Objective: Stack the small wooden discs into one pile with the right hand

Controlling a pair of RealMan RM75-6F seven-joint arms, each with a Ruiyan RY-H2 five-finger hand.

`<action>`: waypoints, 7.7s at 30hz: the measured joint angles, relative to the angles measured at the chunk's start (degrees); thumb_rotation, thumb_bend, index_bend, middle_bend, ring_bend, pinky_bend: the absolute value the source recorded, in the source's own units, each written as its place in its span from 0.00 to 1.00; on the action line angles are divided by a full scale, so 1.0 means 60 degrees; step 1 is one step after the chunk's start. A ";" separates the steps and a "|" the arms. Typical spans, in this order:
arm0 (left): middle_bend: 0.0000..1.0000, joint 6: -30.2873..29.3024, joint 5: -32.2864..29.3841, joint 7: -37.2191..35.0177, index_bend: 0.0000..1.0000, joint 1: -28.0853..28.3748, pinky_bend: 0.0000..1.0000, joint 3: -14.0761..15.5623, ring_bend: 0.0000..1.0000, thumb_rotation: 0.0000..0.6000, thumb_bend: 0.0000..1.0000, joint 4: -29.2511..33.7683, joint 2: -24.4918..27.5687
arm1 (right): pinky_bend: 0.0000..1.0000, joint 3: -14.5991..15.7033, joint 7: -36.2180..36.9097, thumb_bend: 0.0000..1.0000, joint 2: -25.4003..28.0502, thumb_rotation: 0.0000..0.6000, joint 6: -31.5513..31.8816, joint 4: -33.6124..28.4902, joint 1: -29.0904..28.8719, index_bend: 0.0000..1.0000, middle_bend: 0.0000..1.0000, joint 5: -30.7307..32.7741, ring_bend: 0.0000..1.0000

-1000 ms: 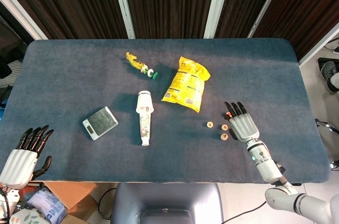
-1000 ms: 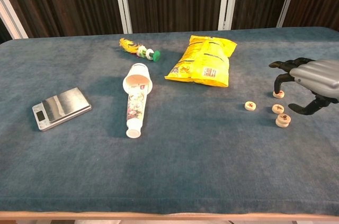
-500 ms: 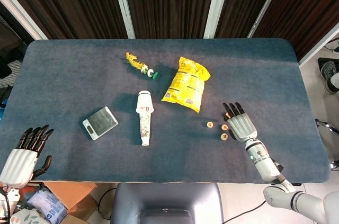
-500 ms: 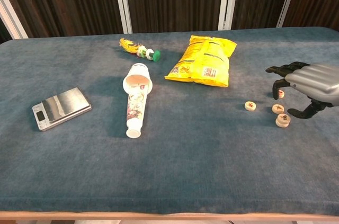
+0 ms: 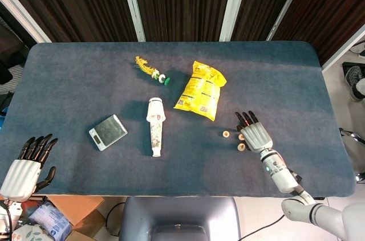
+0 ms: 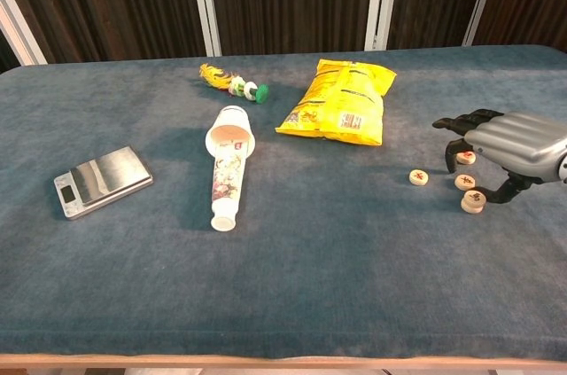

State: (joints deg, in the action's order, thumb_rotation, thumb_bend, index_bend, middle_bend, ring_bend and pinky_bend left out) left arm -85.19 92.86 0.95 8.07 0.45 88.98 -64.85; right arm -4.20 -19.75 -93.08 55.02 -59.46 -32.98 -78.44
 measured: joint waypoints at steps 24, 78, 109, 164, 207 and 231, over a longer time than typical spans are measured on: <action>0.00 -0.0072 0.0047 -0.0069 0.00 -0.0024 0.02 0.0008 0.00 1.00 0.50 -0.0019 0.0009 | 0.00 -0.0032 -0.0107 0.48 0.0060 1.00 0.0261 -0.0263 0.0051 0.63 0.03 0.0050 0.00; 0.00 -0.0032 0.0041 -0.0121 0.00 -0.0007 0.02 0.0022 0.00 1.00 0.50 0.0004 0.0044 | 0.00 0.0608 -0.0355 0.48 0.0826 1.00 0.1229 -0.1713 0.0745 0.53 0.04 -0.1098 0.00; 0.00 0.0057 -0.0015 0.0005 0.00 0.0026 0.02 0.0006 0.00 1.00 0.50 0.0025 0.0009 | 0.00 -0.0679 -0.1202 0.45 0.0780 1.00 0.0393 -0.2404 -0.0105 0.50 0.04 0.0440 0.00; 0.00 -0.0034 0.0011 -0.0060 0.00 -0.0006 0.02 0.0002 0.00 1.00 0.50 -0.0003 0.0022 | 0.00 -0.0155 -0.1035 0.50 0.0866 1.00 0.0366 -0.2901 -0.0563 0.65 0.04 0.0594 0.00; 0.00 -0.0036 0.0073 -0.0157 0.00 0.0007 0.02 0.0031 0.00 1.00 0.50 -0.0004 0.0031 | 0.00 0.0624 -0.1046 0.50 0.1690 1.00 0.0660 -0.3038 0.0304 0.53 0.04 -0.0263 0.00; 0.00 -0.0008 0.0055 -0.0061 0.00 0.0006 0.02 0.0035 0.00 1.00 0.50 0.0027 0.0006 | 0.00 -0.0474 -0.0324 0.50 0.1349 1.00 0.0401 -0.1200 0.0057 0.49 0.04 0.0799 0.00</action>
State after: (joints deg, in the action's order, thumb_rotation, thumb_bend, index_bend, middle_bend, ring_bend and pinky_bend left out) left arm -85.24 93.19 0.59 8.11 0.66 89.14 -64.82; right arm -7.04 -21.69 -84.98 57.43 -66.66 -32.64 -73.64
